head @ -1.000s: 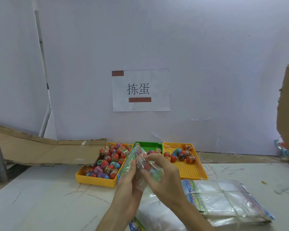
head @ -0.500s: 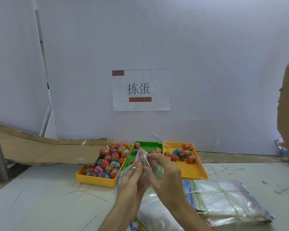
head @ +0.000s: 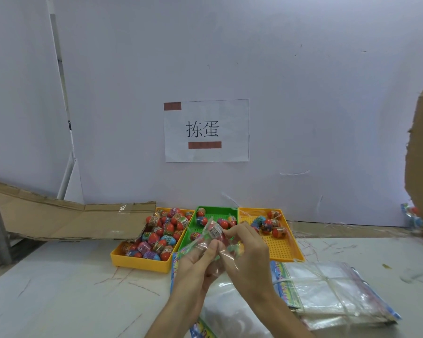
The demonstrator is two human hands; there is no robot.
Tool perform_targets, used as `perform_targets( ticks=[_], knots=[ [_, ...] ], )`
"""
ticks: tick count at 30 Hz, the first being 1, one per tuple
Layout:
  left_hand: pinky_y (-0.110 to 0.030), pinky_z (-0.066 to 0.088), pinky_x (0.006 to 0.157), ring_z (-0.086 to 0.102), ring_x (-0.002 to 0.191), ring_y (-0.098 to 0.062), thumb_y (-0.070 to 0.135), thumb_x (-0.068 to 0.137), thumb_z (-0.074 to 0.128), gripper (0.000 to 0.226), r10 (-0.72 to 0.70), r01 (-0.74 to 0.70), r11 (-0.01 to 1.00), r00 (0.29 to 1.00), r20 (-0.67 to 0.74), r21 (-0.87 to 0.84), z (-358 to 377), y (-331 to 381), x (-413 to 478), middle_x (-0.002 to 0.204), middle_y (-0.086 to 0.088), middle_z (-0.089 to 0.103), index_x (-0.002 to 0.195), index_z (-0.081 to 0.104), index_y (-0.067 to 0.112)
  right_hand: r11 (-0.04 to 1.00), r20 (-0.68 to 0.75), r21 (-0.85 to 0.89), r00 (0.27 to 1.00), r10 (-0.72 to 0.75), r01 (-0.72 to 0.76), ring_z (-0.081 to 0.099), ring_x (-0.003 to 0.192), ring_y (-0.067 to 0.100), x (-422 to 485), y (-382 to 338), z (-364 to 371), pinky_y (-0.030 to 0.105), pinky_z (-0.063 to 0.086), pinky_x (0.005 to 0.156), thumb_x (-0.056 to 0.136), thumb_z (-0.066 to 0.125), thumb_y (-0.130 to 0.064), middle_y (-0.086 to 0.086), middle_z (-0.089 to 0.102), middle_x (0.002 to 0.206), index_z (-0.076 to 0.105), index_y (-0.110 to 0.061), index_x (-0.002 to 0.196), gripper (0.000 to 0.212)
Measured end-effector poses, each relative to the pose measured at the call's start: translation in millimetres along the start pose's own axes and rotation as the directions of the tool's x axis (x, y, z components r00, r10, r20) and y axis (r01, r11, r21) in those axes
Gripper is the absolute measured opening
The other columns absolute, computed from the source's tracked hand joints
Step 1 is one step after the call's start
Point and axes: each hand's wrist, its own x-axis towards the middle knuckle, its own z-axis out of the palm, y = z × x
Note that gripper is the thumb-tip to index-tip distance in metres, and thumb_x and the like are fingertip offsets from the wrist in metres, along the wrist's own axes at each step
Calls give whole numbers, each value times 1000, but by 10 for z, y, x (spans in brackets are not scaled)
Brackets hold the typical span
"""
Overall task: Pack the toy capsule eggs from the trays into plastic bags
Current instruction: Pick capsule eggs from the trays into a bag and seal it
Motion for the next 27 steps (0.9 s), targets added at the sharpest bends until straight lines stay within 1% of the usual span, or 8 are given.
perform_targets(
  ticks=[4,7,12,14,17,23,25,27],
  knots=[
    [-27,57,62,68,72,-16,19,84,71,27,-6,8,998,1000,23,-62,-1,24,5,88,-11,71,105,75,3,1000,-4,15,1000,3,-3,62,81,14,-4,21,1,32,52,69,76,85,-11,-10,66,86,68,-16,90,23],
    [-28,58,65,72,80,-17,25,83,72,28,18,-14,995,999,47,-95,0,48,1,95,-10,73,105,78,7,1000,-15,4,1000,13,-13,63,81,12,0,30,10,36,53,71,78,85,-19,-12,67,86,67,-20,90,21],
    [-38,63,77,74,100,-30,28,89,68,33,2,-11,990,998,-64,-140,-12,32,18,106,-16,76,116,76,10,1000,-4,17,1000,-6,6,60,82,4,-9,-1,17,35,53,72,81,76,-33,-16,65,86,66,-23,88,16],
    [-40,64,79,74,96,-31,23,88,70,29,-6,-8,989,995,-98,-144,-27,22,23,101,-17,75,110,78,7,1000,13,14,1000,-2,2,60,82,3,-20,-4,18,36,52,72,81,75,-33,-17,65,87,66,-23,89,15],
    [-37,63,70,74,89,-30,23,86,71,38,-20,8,991,996,-83,-136,-16,18,16,95,-18,74,116,73,-1,1000,3,14,1000,13,-13,59,81,3,-12,5,8,36,52,70,78,77,-27,-17,64,85,66,-23,87,15],
    [-32,61,60,77,87,-32,21,79,74,43,-35,22,983,997,-69,-182,-34,-6,29,99,-18,76,119,73,4,1000,47,19,999,-26,25,60,79,9,1,-21,-6,35,52,69,80,79,-19,-12,64,86,66,-19,89,15],
    [-33,62,61,77,91,-34,22,77,75,38,-45,29,981,996,-80,-193,-55,-9,40,102,-20,76,111,77,6,998,100,57,995,-24,18,59,79,7,14,-11,-16,34,52,68,82,75,-21,-12,64,88,67,-18,92,13],
    [-32,62,58,78,85,-30,24,75,75,28,-46,26,979,994,-94,-203,-77,5,53,98,-17,77,98,82,9,995,164,97,986,-31,15,60,82,5,49,2,-32,29,53,72,83,71,-25,-13,66,92,70,-18,97,15]
  ],
)
